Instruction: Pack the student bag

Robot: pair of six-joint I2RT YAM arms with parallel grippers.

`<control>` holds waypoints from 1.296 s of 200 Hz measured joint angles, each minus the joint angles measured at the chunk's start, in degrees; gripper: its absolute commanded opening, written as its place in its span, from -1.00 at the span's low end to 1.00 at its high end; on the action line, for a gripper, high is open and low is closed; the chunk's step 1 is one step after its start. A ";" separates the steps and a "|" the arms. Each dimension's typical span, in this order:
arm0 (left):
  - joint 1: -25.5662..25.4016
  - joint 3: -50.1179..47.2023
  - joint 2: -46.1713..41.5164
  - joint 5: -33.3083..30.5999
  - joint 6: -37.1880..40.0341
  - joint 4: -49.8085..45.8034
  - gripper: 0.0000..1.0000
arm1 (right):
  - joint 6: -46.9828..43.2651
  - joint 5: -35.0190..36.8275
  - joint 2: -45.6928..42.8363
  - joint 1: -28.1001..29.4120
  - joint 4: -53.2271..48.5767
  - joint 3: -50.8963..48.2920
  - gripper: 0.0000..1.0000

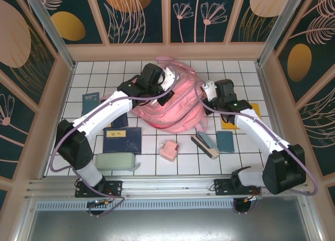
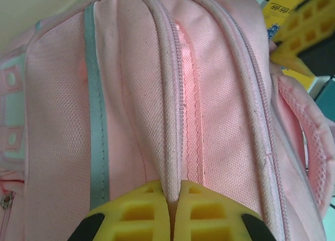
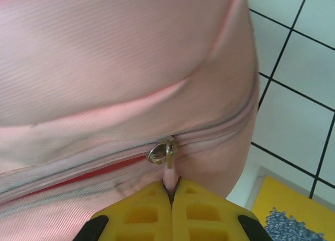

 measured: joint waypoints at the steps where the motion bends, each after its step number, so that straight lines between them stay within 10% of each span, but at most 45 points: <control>1: -0.04 -0.09 -0.07 0.00 0.04 0.07 -1.00 | -0.07 -0.07 0.09 -0.09 -0.02 0.07 -1.00; 259: -5.64 -14.75 -10.82 -5.38 27.80 9.75 -1.00 | -13.16 -12.57 29.03 -8.41 -6.36 30.69 -0.85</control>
